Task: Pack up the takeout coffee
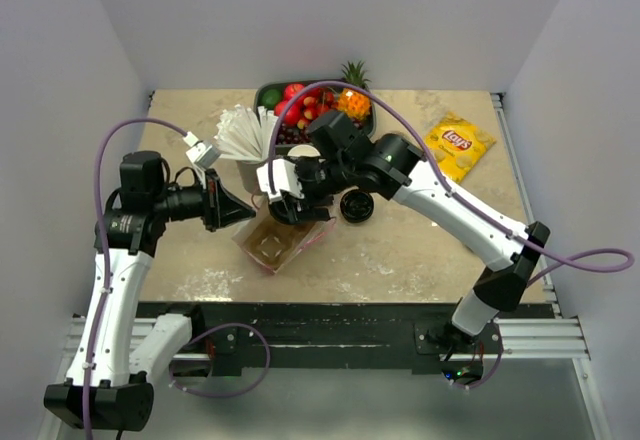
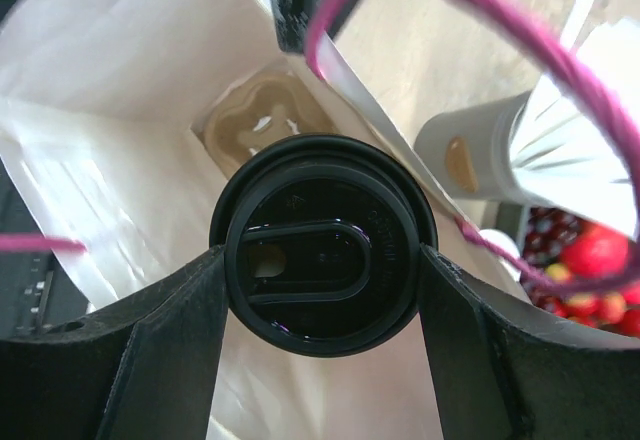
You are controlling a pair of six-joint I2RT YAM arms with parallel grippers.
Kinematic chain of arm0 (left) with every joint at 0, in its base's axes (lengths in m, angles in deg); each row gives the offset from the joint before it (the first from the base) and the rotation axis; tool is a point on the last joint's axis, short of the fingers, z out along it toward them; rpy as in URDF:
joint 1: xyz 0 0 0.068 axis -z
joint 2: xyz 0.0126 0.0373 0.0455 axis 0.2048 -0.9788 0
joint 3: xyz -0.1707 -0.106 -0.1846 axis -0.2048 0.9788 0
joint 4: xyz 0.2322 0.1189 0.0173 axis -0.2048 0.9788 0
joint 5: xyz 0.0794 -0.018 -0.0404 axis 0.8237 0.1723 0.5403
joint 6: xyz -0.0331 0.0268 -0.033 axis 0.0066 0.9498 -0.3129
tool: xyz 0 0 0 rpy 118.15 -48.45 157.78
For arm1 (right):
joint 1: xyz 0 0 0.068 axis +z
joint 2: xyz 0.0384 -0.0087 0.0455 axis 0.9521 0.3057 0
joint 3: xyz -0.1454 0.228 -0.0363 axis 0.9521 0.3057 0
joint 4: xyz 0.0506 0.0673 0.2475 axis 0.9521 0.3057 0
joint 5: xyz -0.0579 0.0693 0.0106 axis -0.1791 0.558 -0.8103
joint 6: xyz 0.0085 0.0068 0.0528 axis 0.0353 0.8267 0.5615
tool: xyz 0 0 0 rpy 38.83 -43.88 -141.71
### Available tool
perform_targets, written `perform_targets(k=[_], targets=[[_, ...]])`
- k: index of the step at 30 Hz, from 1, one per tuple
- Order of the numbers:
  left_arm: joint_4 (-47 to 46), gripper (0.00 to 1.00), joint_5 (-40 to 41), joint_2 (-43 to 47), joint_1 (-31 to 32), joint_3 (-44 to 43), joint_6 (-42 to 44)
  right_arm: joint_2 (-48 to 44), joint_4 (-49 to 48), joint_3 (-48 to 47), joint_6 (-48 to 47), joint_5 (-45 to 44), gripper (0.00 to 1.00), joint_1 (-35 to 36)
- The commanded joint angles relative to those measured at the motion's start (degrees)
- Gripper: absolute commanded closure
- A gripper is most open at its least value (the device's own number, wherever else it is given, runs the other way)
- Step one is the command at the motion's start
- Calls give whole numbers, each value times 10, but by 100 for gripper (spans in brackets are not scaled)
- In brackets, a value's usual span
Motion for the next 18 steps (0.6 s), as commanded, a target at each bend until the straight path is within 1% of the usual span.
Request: perform_targets(k=[1,3,6,9,10,13,16,18], targets=[[-27,100,-28,-7,3,-19,-33,-30,-29,16,-72,-24,50,25],[-38,100,-36,-9,3,-23,-44,-39,-27,45,-100,-30,50,31],[-31,100,-40,-13,3,-34,-38,-57,-24,86,-154,-50,50,35],[-8,100,-48,-16,3,-45,-15,-76,-24,129,-198,-69,50,35],[15,100,-52,-17,3,-46,8,-81,-25,137,-208,-71,50,35],[63,100,-59,-24,3,-45,54,-83,-38,159,-209,-68,50,35],[84,100,-58,-25,3,-37,82,-77,-54,179,-220,-69,50,36],[90,100,-53,-24,3,-21,96,-79,-89,200,-221,-76,50,35]])
